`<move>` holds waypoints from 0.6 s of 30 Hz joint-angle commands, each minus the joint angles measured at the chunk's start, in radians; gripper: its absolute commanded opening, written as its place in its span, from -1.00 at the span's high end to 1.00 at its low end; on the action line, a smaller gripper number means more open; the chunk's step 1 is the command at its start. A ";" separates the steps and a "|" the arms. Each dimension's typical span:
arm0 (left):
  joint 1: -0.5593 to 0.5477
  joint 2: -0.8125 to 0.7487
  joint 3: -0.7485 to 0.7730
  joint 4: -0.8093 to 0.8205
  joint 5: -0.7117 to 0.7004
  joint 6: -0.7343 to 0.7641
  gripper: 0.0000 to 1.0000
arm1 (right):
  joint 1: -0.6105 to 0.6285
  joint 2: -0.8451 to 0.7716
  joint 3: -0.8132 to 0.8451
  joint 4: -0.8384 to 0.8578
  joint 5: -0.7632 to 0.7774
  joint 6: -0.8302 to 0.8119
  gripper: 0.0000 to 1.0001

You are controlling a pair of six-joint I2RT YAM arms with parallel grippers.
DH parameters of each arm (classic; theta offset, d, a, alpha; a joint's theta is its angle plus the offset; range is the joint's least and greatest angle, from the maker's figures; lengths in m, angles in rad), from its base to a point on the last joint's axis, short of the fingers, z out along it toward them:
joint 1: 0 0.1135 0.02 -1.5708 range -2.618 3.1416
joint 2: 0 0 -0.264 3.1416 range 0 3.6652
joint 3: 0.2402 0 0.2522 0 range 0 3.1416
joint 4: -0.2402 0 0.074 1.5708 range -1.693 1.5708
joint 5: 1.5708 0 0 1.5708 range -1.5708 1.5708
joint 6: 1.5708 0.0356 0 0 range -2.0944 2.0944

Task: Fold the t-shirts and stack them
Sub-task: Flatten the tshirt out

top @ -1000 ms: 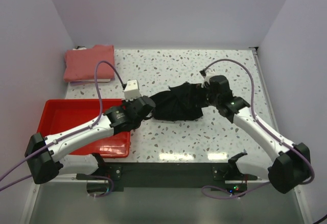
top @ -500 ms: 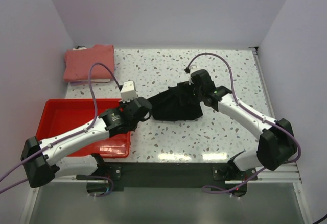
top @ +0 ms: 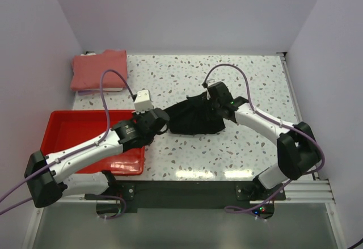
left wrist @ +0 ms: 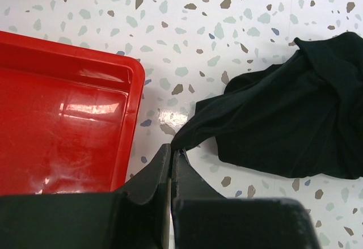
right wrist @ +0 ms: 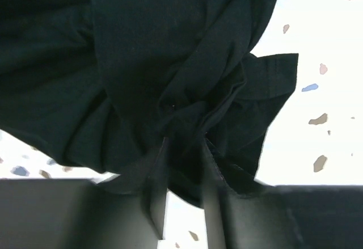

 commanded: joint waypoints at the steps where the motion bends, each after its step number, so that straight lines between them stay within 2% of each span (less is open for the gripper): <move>1: 0.011 0.007 0.016 0.011 -0.060 -0.018 1.00 | 0.000 -0.029 -0.014 0.048 0.028 0.037 0.61; 6: 0.015 0.023 0.030 0.003 -0.084 -0.012 1.00 | 0.001 -0.120 -0.051 0.085 0.083 0.045 0.82; 8: 0.017 0.029 0.032 -0.003 -0.081 -0.023 1.00 | 0.000 -0.160 -0.059 0.084 0.108 0.047 0.99; 13: 0.032 0.037 0.030 -0.018 -0.101 -0.046 1.00 | -0.005 -0.213 -0.056 0.059 0.216 0.039 1.00; 15: 0.063 0.040 0.049 -0.054 -0.112 -0.080 1.00 | -0.015 -0.230 -0.046 0.035 0.293 0.056 1.00; 18: 0.110 0.031 0.096 -0.051 -0.130 -0.049 1.00 | -0.052 -0.279 -0.019 -0.027 0.378 0.082 1.00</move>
